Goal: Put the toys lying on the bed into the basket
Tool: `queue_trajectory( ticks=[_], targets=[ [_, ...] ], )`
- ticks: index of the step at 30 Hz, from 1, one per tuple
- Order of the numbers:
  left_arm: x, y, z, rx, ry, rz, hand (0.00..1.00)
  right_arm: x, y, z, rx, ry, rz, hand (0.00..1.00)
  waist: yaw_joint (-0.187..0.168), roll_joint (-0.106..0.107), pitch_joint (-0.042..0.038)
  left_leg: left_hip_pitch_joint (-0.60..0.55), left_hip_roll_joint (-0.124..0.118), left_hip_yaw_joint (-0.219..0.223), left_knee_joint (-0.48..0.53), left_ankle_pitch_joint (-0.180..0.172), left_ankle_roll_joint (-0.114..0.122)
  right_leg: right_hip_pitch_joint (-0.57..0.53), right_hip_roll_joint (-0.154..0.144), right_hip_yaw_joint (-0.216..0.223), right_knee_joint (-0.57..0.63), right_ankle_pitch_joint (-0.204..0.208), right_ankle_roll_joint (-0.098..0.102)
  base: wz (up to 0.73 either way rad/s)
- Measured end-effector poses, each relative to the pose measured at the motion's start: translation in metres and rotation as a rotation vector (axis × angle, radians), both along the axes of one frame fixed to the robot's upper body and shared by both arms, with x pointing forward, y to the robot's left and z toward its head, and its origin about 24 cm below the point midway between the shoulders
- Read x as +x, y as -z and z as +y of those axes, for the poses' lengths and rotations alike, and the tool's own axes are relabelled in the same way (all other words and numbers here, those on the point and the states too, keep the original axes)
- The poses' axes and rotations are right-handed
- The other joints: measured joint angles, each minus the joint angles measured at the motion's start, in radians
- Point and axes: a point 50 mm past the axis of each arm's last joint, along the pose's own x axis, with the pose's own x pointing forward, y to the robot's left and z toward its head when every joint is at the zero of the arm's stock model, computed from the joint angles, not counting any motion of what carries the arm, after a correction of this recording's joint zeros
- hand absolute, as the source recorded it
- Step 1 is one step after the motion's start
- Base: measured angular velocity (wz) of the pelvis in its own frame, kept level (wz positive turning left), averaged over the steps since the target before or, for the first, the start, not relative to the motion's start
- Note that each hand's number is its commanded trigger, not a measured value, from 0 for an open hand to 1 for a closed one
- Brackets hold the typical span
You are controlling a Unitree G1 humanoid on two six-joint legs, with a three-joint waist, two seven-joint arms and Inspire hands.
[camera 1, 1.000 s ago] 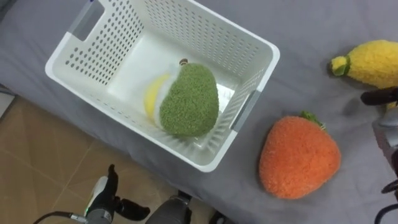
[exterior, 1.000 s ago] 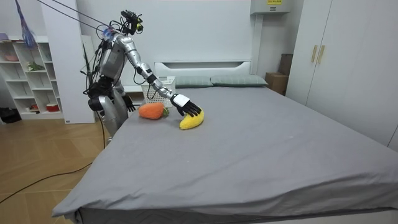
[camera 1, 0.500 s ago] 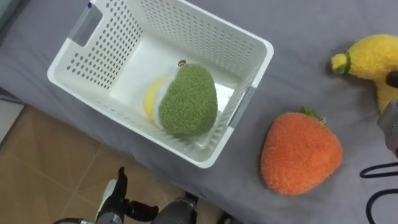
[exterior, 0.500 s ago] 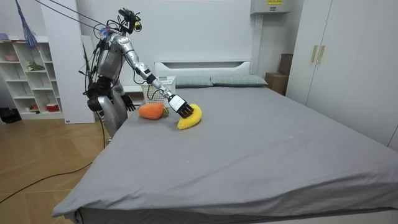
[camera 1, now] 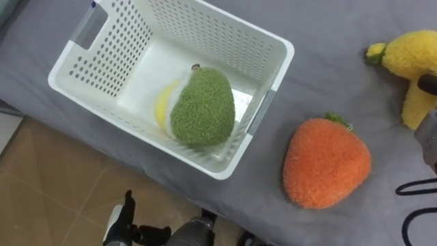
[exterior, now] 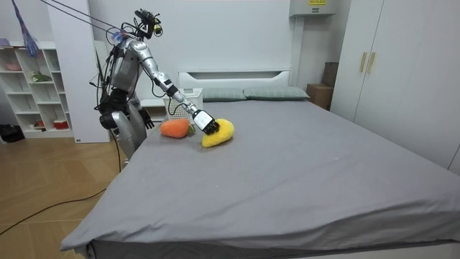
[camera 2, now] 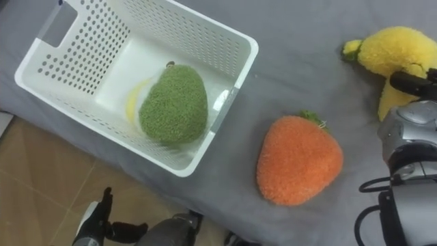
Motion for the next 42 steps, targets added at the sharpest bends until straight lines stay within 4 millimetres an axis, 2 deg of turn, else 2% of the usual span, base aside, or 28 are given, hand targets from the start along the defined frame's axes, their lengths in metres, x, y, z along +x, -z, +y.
queue_trajectory(
  ticks=[11,19,22,24,25,27,28,30,32,34,36,42],
  targets=[
    [-0.004,0.002,0.002,-0.009,0.01,0.002,0.0,0.003,0.001,0.003,0.028,-0.09,-0.002,1.0,-0.007,-0.008,-0.0022,0.044,0.0,0.021,0.001,0.003,0.002,0.026,-0.007,0.01,0.022,0.0,0.0,-0.04],
    [-0.012,0.008,0.009,-0.009,-0.013,0.041,0.0,0.012,-0.006,0.012,0.026,-0.2,-0.049,1.0,-0.035,-0.009,-0.0058,0.137,0.001,0.026,-0.008,0.003,0.003,0.13,-0.001,0.008,-0.012,0.001,0.0,-0.01],
    [-0.016,0.01,0.01,-0.006,-0.017,0.059,0.0,0.012,-0.003,0.014,0.034,-0.246,-0.049,1.0,-0.042,-0.012,-0.0146,0.189,0.002,0.028,-0.023,0.004,0.003,0.183,0.003,0.009,-0.032,0.004,0.003,0.0],
    [-0.024,0.013,0.014,-0.003,-0.037,0.073,0.0,0.01,0.003,0.019,0.041,-0.305,-0.05,1.0,-0.05,-0.018,-0.0325,0.235,0.002,0.032,-0.041,0.004,0.003,0.226,0.006,0.01,-0.047,0.005,0.004,0.0],
    [-0.026,0.014,0.015,-0.002,-0.044,0.08,0.0,0.011,0.004,0.022,0.045,-0.321,-0.058,1.0,-0.056,-0.017,-0.0341,0.246,0.002,0.034,-0.044,0.004,0.003,0.241,0.007,0.008,-0.055,0.005,0.005,0.0],
    [-0.036,0.017,0.021,0.006,-0.07,0.112,0.0,0.014,0.007,0.036,0.065,-0.388,-0.086,1.0,-0.081,-0.017,-0.0447,0.295,0.002,0.034,-0.061,0.003,0.002,0.292,0.012,0.007,-0.076,0.007,0.008,0.0],
    [-0.038,0.018,0.021,0.008,-0.072,0.116,0.0,0.014,0.008,0.04,0.068,-0.405,-0.094,1.0,-0.087,-0.016,-0.0452,0.311,0.002,0.034,-0.068,0.003,0.002,0.305,0.013,0.007,-0.081,0.007,0.008,-0.03],
    [-0.048,0.02,0.024,0.017,-0.084,0.136,0.0,0.01,0.015,0.053,0.079,-0.476,-0.111,1.0,-0.108,-0.02,-0.0622,0.364,0.001,0.036,-0.095,0.004,0.002,0.353,0.015,0.008,-0.101,0.006,0.012,-0.04],
    [-0.053,0.021,0.025,0.014,-0.109,0.146,0.0,0.008,0.017,0.06,0.064,-0.52,-0.117,1.0,-0.119,-0.018,-0.0655,0.403,0.001,0.039,-0.11,0.003,0.002,0.391,0.017,0.008,-0.114,0.007,0.015,-0.02],
    [-0.059,0.022,0.027,0.017,-0.131,0.154,0.0,0.004,0.018,0.067,0.062,-0.555,-0.138,1.0,-0.125,-0.017,-0.0733,0.43,0.0,0.041,-0.123,0.003,0.002,0.416,0.019,0.009,-0.126,0.007,0.018,-0.02],
    [-0.064,0.022,0.029,0.041,-0.136,0.164,0.0,-0.002,0.014,0.082,0.061,-0.616,-0.197,1.0,-0.139,-0.016,-0.0759,0.46,0.002,0.047,-0.134,0.002,0.0,0.446,0.024,0.014,-0.14,0.007,0.021,-0.08],
    [-0.064,0.022,0.032,0.082,-0.11,0.172,0.0,-0.006,0.005,0.109,0.037,-0.75,-0.267,1.0,-0.141,-0.015,-0.078,0.516,0.004,0.044,-0.14,-0.007,-0.007,0.506,0.031,0.018,-0.158,0.004,0.022,-0.01]
  ],
)
